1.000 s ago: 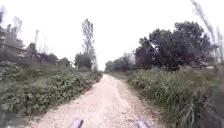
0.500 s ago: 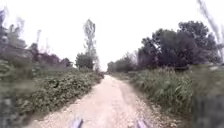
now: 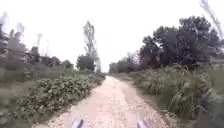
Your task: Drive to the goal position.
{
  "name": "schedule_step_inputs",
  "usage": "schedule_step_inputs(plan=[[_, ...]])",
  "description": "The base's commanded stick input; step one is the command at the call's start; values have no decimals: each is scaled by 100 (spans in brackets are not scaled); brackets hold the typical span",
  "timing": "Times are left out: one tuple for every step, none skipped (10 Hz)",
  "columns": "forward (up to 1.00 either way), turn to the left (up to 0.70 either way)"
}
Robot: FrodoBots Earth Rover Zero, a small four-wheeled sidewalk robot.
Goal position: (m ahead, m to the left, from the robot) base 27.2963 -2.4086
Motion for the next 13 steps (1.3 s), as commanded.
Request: schedule_step_inputs(plan=[[70,0],[70,0],[70,-2],[70,-9],[70,-33],[70,-27],[70,-6],[70,0],[70,0],[70,0],[70,0],[70,0],[70,0]])
